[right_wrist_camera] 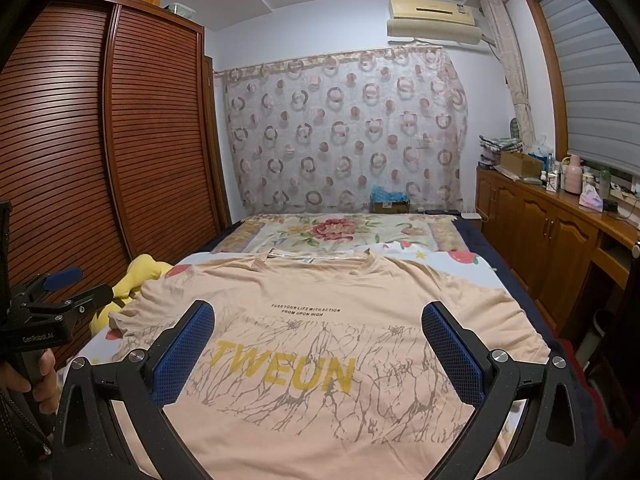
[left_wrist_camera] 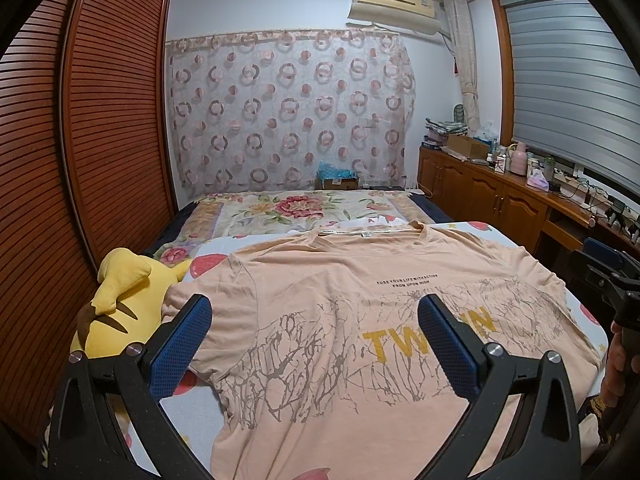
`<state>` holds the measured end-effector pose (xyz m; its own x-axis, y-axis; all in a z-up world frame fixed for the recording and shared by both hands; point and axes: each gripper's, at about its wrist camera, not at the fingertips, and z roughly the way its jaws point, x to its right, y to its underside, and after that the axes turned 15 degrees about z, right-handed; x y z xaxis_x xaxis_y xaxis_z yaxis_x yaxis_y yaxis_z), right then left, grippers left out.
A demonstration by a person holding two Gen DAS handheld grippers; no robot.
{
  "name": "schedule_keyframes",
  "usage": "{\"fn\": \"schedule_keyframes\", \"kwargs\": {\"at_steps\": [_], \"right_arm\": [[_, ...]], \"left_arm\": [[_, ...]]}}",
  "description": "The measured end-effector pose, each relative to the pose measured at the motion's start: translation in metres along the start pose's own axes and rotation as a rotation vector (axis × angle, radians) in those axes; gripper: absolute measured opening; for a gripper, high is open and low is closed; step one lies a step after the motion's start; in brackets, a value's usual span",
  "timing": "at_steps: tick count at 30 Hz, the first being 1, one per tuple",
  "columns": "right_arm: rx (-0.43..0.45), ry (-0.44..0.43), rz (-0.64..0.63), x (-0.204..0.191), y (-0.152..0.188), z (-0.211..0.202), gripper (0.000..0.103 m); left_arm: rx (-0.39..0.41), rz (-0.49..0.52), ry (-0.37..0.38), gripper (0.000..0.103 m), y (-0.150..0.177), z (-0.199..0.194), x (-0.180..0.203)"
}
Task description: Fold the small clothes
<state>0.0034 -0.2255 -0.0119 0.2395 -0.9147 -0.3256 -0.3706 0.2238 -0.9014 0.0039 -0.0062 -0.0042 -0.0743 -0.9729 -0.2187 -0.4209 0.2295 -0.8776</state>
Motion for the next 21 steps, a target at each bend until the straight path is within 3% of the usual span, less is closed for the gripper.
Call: {"fn": "schedule_keyframes", "kwargs": {"at_steps": [21], "right_arm": [[0.003, -0.001, 0.002, 0.000, 0.001, 0.000, 0.103]], "left_arm": [[0.010, 0.007, -0.002, 0.103, -0.007, -0.010, 0.005]]}}
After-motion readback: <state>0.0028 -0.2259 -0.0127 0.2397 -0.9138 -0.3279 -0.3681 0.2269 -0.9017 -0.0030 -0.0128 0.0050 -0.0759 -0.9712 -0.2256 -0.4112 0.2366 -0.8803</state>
